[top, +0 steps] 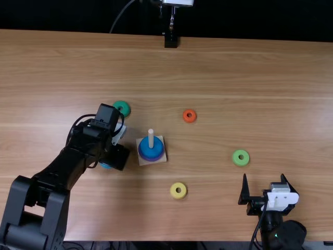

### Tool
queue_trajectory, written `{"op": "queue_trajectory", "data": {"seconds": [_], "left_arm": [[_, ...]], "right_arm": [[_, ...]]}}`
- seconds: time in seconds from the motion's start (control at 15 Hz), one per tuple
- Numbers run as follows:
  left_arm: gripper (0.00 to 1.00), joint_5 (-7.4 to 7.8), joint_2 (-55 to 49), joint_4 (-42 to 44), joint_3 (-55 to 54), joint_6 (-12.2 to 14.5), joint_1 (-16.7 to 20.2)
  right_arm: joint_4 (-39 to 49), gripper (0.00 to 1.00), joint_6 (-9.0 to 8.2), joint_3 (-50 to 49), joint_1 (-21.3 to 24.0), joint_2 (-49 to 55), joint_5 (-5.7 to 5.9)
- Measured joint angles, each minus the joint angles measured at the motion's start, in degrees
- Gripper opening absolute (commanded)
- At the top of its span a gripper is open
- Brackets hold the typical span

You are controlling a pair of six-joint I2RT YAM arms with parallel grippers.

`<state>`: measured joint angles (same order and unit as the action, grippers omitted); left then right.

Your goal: Build the Hanoi tower: stack the rings onto the peg from bottom to top in this color order: purple, dark blue, light blue, dark green, light green, yellow, orange.

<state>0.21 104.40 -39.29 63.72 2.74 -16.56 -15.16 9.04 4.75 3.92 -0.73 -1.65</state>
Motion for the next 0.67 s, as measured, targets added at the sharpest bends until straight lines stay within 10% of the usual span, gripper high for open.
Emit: {"op": "queue_trajectory", "data": {"seconds": [0.67], "left_arm": [[0.0,-0.24,-0.3,-3.3,0.5,-0.1,0.0]], "right_arm": [[0.0,1.0,0.0,0.0,0.0,0.0,-0.02]]}}
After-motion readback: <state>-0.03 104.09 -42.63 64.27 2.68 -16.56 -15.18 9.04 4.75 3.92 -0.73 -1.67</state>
